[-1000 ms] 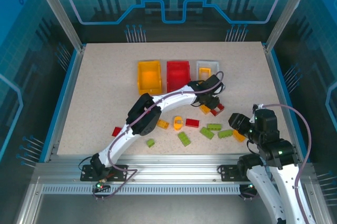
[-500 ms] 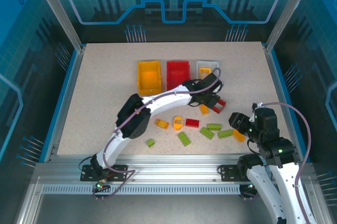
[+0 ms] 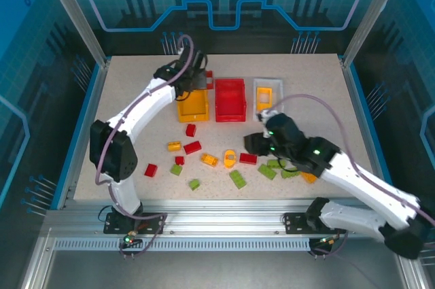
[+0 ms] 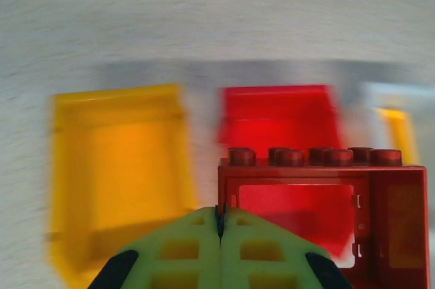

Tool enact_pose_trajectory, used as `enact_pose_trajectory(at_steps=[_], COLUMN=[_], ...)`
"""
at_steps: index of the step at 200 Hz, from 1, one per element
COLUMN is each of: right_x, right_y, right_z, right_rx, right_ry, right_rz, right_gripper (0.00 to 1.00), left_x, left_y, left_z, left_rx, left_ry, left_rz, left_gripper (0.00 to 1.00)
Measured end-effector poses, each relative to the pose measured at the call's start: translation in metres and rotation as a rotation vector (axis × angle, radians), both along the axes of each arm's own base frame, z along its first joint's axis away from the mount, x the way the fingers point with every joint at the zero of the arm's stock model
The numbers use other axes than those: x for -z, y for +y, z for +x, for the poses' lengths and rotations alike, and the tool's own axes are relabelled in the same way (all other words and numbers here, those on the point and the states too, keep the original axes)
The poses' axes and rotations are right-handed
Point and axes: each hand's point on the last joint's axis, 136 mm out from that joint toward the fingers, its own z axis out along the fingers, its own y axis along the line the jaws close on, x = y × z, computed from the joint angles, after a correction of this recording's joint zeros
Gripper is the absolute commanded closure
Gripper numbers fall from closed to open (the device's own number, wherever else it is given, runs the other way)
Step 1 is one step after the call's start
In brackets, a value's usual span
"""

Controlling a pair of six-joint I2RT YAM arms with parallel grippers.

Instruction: Sort the legos into containers by color

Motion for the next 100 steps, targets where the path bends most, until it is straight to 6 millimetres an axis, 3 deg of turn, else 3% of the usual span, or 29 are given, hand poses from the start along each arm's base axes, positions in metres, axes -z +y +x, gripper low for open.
enact_pose_trajectory(at_steps=[15, 30, 68, 100], right_x=[0.004, 0.009, 0.012, 0.008], right_y=[0.022, 0.034, 0.056, 0.063], right_z=[0.012, 0.024, 0.047, 0.054], right_rx=[-0.002, 0.016, 0.044, 0.055], right_ry=[-0.001, 0.000, -0.003, -0.011], right_rz=[-0.010, -0.001, 0.010, 0.035], right_gripper=[0.43, 0.42, 0.41, 0.41], left_x=[0.018, 0.037, 0.085, 0.106], left_y=[0.025, 0.035, 0.035, 0.039], left_z=[0.008, 0.018, 0.038, 0.040], left_rx=[-0.060, -0.089, -0.110, -0.123], left_ry=[0.043, 0.083, 0.166, 0.203], left_rz=[0.038, 0.068, 0.132, 0.172], left_gripper=[1.00, 1.00, 1.00, 1.00])
